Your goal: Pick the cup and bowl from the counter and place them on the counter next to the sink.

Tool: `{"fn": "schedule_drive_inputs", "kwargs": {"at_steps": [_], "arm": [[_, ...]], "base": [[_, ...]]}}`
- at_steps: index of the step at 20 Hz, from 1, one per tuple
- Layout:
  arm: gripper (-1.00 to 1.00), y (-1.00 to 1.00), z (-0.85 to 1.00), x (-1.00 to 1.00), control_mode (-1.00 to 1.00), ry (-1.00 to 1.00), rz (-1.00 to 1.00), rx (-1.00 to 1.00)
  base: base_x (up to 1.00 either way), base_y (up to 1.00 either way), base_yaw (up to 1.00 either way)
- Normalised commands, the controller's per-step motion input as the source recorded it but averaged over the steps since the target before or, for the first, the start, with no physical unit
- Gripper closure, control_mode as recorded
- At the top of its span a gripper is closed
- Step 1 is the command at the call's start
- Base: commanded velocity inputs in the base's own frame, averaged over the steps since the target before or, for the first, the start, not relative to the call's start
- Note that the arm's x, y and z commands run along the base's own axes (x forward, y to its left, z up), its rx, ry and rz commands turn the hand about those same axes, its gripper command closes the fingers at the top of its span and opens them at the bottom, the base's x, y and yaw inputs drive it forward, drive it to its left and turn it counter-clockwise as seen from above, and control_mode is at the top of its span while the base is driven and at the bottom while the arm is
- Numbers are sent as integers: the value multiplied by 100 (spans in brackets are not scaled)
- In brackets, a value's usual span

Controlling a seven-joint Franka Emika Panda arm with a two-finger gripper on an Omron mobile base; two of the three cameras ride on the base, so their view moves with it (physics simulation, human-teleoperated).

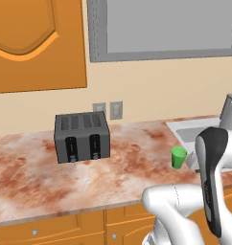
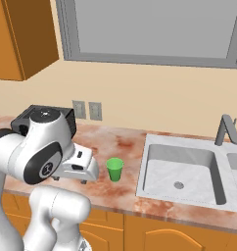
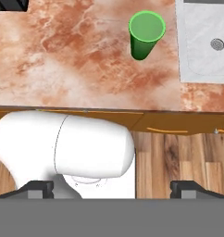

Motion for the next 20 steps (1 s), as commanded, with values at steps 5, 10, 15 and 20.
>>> {"fn": "schedule_drive_inputs", "kwargs": {"at_steps": [5,10,15,20], "arm": [[-100,0,0,0,100,0,0,0],[-100,0,0,0,100,0,0,0],[-100,0,0,0,100,0,0,0],[-100,0,0,0,100,0,0,0]], "base": [[-6,23,9],[-49,64,27],[-70,71,33],[-59,56,44]]}}
